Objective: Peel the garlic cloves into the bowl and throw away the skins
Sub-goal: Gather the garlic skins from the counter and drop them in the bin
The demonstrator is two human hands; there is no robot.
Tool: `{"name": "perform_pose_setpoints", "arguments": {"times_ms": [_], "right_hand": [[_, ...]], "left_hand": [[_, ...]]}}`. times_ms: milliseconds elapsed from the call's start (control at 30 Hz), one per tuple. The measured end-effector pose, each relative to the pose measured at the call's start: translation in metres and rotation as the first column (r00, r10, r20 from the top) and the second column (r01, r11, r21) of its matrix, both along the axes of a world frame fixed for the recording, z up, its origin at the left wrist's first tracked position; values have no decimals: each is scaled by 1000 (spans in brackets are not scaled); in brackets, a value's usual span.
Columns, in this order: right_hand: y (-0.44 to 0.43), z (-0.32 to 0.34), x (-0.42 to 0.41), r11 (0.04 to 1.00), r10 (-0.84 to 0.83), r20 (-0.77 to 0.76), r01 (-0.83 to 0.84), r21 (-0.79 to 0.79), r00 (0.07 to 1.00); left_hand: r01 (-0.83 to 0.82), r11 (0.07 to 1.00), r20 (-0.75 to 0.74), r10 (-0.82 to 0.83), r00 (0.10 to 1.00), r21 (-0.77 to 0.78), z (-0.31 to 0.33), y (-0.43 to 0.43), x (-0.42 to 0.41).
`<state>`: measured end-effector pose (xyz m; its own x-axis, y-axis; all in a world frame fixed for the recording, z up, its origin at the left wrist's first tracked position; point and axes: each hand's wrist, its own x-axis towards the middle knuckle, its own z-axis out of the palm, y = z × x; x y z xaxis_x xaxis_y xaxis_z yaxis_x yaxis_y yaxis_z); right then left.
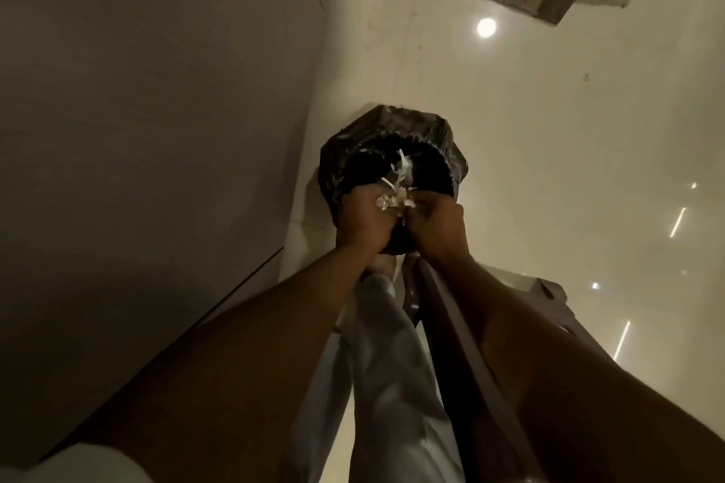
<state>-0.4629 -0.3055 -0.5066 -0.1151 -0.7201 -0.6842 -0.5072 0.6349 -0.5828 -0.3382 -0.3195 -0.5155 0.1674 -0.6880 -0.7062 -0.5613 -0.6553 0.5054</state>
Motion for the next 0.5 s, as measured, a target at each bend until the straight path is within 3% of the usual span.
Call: {"name": "perform_pose_setpoints", "arguments": {"times_ms": [233, 400, 500], "right_hand": [[-15, -21, 2, 988, -142, -35, 144, 50, 989], [-19, -17, 2, 994, -94, -86, 98, 49, 992], [-21, -9, 3, 997, -77, -126, 79, 11, 989]], "left_hand": [[-3, 992, 4, 2, 1000, 125, -22, -14, -1], [-46, 981, -26, 52, 998, 188, -12, -16, -10], [-88, 988, 6, 88, 996, 126, 3, -19, -14]]}}
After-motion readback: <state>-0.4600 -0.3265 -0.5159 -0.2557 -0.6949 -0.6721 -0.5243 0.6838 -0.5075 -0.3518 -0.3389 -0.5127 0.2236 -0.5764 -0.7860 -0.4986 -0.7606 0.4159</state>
